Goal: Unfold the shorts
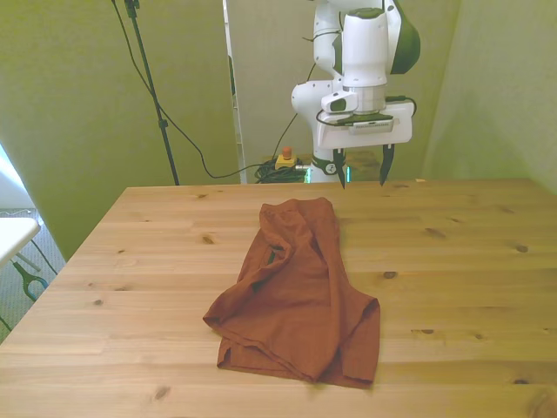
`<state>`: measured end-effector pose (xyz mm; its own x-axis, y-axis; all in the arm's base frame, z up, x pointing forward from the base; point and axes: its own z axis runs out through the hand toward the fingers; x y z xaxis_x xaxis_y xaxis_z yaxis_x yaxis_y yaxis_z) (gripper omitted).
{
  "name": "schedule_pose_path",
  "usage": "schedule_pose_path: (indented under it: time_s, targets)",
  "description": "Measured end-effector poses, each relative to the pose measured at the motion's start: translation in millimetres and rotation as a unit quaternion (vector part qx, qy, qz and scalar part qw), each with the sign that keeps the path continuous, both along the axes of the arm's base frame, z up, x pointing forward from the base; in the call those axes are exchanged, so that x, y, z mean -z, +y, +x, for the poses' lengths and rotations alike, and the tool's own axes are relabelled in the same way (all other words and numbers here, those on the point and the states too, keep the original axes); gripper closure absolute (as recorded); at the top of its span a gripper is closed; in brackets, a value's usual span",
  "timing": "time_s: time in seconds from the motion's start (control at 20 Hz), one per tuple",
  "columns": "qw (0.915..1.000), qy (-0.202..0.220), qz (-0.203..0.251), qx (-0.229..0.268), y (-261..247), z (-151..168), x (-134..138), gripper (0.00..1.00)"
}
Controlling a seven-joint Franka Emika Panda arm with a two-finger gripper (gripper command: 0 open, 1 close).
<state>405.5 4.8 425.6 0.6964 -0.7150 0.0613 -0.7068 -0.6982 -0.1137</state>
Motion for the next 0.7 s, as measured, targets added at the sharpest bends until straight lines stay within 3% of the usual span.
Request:
schedule_pose_path:
  time_s: [0.25, 0.5, 0.7]
  targets:
    - [0.9997, -0.006, -0.013, 0.019, -27, 1, -8, 0.00]
    - [0.9974, -0.018, -0.003, 0.070, -138, -2, -36, 0.00]
    - [0.9951, 0.005, 0.037, 0.091, -229, -10, -31, 0.00]
